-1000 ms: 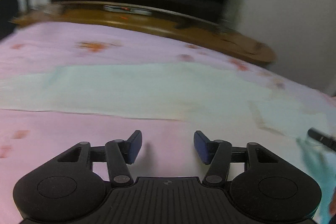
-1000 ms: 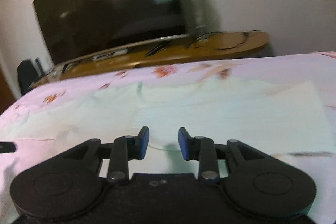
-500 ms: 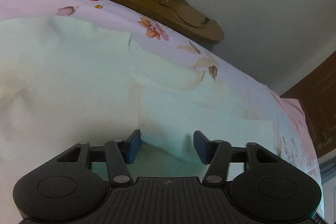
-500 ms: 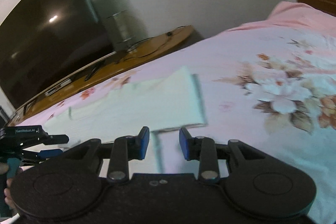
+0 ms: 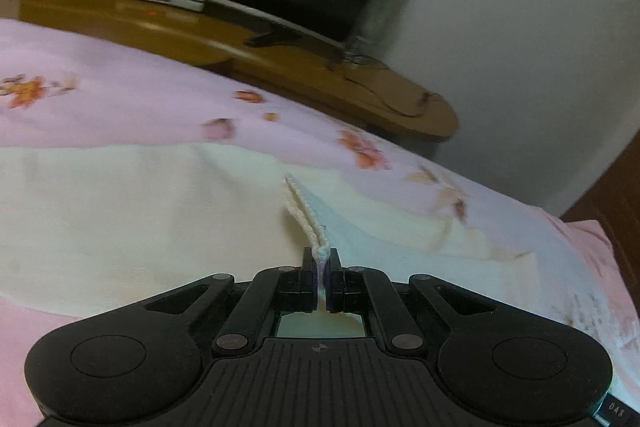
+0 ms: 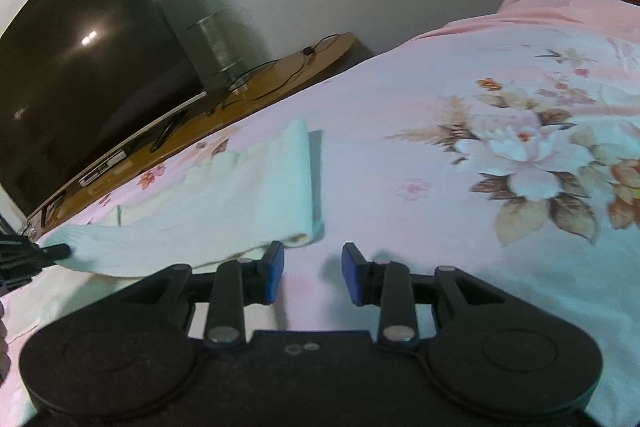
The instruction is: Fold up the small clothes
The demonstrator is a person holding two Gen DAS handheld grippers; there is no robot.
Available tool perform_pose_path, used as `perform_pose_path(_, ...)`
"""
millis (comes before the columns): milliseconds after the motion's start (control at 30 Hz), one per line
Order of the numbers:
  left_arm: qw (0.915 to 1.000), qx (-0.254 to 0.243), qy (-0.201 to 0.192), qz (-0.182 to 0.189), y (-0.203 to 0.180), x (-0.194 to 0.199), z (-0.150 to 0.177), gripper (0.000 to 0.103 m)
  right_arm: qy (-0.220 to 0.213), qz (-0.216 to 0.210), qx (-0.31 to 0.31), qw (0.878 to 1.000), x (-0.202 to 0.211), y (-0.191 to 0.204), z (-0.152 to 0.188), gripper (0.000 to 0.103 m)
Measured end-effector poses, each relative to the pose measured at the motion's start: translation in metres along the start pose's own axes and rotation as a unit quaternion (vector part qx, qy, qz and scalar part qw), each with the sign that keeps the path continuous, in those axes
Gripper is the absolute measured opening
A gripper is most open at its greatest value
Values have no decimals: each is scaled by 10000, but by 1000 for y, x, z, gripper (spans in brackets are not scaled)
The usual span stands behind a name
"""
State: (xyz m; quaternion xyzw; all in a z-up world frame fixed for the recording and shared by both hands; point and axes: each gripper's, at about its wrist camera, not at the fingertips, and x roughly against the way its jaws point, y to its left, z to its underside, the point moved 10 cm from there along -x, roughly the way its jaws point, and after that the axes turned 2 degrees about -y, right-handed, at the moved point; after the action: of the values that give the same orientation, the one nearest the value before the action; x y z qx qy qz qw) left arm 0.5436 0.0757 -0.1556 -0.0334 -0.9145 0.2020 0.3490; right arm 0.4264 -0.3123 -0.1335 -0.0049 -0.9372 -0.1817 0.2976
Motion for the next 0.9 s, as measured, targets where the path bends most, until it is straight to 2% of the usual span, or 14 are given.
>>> perform_pose_path(300,9994,226,50,-273,46,-1,8,3,272,-94,401,9988,-31,31,7,34)
perform_pose_path(500,9991,135,225,-338,51,-6,21,3,256,-65,492,9984,-40,30,3,31)
perform_pose_path(567,9989,178,243,-354,51,-7,24,3,344,27,516,9981,-46,25,6,26)
perform_pose_path(667,9989,230,211,-349,53,-9,25,3,346,-11,489,9982,-45,22,7,25)
perform_pose_path(733,9989,229,194,-355,52,-10,26,3,93,-169,287,9994,-33,22,-2,32)
perform_pose_path(800,9990,203,177,-365,52,-10,27,3,-208,-342,184,9990,-20,22,-13,34)
perform_pose_path(900,9989,239,164,-371,52,-11,27,3,-145,-413,159,9989,-28,25,-17,34)
